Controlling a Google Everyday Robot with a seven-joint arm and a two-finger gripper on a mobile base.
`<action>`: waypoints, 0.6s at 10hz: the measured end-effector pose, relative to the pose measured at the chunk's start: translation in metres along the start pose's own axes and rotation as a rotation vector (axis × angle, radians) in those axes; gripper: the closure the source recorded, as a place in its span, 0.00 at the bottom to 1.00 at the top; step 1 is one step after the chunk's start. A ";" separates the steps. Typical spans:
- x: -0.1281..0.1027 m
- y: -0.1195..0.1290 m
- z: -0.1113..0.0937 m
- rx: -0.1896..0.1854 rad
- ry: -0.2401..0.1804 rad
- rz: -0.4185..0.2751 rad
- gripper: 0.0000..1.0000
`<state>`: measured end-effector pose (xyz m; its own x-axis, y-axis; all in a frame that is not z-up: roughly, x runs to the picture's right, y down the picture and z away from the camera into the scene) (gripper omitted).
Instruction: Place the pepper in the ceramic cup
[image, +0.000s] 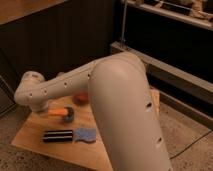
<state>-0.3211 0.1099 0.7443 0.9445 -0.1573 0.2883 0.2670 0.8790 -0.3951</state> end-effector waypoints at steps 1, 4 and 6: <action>0.001 0.001 0.001 -0.001 -0.004 0.003 0.86; 0.007 0.003 0.002 -0.006 -0.003 0.010 0.55; 0.010 0.002 0.000 -0.003 0.001 0.017 0.35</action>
<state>-0.3110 0.1104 0.7460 0.9492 -0.1432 0.2804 0.2517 0.8800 -0.4028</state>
